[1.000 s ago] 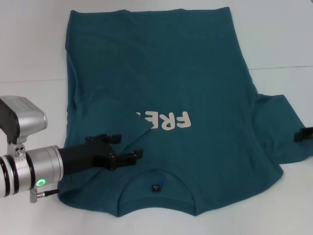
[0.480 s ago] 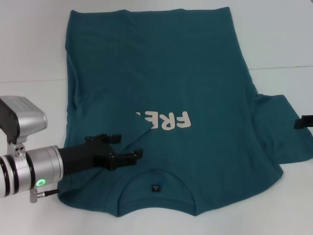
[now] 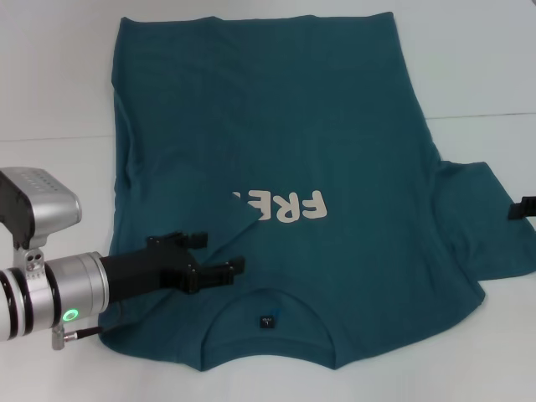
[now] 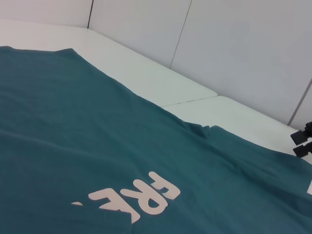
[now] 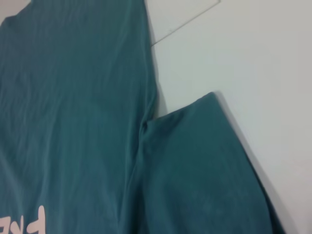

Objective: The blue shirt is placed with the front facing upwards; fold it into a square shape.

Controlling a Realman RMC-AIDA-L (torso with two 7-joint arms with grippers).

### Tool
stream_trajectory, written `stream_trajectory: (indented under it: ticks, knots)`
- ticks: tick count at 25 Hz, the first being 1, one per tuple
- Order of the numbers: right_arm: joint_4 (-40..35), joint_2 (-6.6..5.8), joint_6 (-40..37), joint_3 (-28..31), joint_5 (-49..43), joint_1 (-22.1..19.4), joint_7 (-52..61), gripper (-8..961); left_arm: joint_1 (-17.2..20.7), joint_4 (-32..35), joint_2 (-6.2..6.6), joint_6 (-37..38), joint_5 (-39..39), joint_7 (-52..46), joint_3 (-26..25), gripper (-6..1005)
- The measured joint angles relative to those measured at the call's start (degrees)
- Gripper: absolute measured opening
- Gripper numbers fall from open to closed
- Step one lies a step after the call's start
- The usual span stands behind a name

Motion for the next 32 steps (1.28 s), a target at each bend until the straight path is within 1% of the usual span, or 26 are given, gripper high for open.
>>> stream_trajectory:
  ticks: [2,9,12,14,15,18,19,21,24,29,32]
  knots:
    - [0.12,-0.01,0.02,0.17,0.00,0.25,0.00,836,-0.05,0.02,0.00,-0.13,-0.02,0.07,0.03,876]
    - [0.74,0.99,0.03,-1.17,-0.23,3.60,0.01,836,-0.34,0.03,0.00,-0.57,-0.04,0.11,0.13,876]
    - [0.44,0.90,-0.86,-2.47,-0.32,4.01,0.40,835,-0.18,0.04,-0.01,-0.34,-0.11,0.12,0.03,876]
    - [0.27,-0.52,-2.07,-2.67,-0.34,3.04,0.99,835,-0.06,0.03,0.01,-0.16,-0.13,0.12,-0.06,876]
    - [0.27,-0.52,-2.07,-2.67,-0.34,3.04,0.99,836,-0.01,0.04,0.03,-0.13,-0.11,0.12,-0.12,876]
    - [0.43,-2.10,-3.65,-2.66,-0.48,1.64,1.45,836,0.05,0.04,0.06,-0.17,-0.02,0.12,-0.18,876]
    - [0.35,-2.38,-3.91,-2.70,-0.69,1.10,1.50,836,0.06,0.04,0.06,-0.29,-0.02,0.12,-0.16,876]
    - [0.24,-2.54,-4.17,-2.72,-1.14,0.51,1.48,837,0.01,0.04,0.02,-0.45,0.00,0.12,-0.04,876]
    - [0.21,-2.43,-4.27,-2.78,-2.01,0.22,1.14,837,-0.19,0.04,-0.01,-0.55,0.02,0.12,0.11,876]
    - [0.10,-1.61,-3.89,-2.95,-6.77,1.07,1.05,838,-0.31,0.04,0.00,-0.46,0.02,0.12,0.14,876]
    - [0.08,-1.41,-3.47,-2.96,-7.67,1.24,1.19,839,-0.34,0.04,0.00,-0.34,0.00,0.12,0.14,876]
